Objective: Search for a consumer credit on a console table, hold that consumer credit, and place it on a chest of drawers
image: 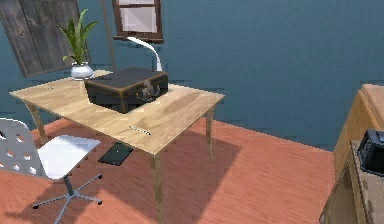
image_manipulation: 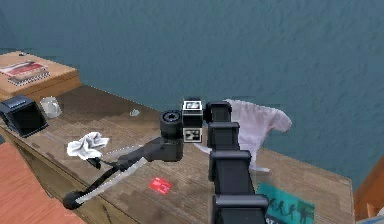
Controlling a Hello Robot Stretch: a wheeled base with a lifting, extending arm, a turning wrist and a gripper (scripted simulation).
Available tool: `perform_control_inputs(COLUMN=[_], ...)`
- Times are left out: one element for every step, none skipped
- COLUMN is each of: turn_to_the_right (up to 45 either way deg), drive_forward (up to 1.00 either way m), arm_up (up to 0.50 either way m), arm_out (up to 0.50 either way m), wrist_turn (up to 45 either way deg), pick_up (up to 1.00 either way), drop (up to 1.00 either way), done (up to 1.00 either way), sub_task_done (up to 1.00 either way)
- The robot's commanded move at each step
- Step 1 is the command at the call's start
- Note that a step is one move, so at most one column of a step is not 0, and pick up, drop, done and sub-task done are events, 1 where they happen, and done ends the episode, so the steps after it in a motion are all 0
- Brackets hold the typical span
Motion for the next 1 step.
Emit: perform_control_inputs(turn_to_the_right=[0.0], drive_forward=[0.00], arm_up=[0.00], arm_out=[0.00], wrist_turn=[45.0], pick_up=[0.00], drop=[0.00], done=[0.00], sub_task_done=[0.00])
